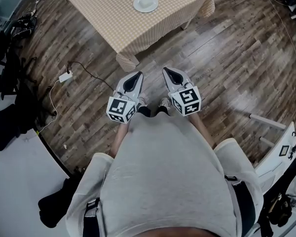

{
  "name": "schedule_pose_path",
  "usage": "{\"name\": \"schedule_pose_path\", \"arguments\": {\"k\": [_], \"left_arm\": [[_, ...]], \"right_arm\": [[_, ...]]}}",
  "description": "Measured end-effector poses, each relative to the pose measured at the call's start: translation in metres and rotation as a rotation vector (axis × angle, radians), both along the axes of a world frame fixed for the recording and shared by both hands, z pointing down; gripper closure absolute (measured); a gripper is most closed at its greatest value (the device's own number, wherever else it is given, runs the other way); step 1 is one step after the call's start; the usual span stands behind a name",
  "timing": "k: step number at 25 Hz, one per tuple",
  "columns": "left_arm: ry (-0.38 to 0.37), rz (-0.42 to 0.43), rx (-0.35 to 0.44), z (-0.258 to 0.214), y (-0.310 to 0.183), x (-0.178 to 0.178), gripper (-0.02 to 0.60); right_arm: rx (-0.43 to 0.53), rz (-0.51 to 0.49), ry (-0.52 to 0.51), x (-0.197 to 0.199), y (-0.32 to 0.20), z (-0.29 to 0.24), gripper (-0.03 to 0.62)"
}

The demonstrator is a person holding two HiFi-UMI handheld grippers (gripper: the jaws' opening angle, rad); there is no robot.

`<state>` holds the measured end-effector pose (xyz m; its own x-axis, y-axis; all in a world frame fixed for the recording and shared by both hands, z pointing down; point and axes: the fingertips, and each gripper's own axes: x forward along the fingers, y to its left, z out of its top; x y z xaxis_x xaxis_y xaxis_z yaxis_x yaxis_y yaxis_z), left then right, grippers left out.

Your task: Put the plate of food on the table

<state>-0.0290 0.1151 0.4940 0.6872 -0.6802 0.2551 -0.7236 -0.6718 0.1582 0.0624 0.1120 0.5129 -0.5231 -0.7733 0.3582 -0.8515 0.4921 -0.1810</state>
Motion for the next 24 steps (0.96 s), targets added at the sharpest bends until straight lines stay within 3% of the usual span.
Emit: {"name": "schedule_pose_path", "arguments": {"k": [11,24], "left_arm": [[0.054,-0.011,0.028,-0.01,0.0,-0.049,0.573],[0.073,0.006,0.027,-0.013,0.008,-0.054,0.572]], "right_arm": [[0.015,0.048,0.033,-0.039,0.01,-0.012,0.597],[0.023,0.053,0.043,-0.048,0.016,-0.013,0.597]]}}
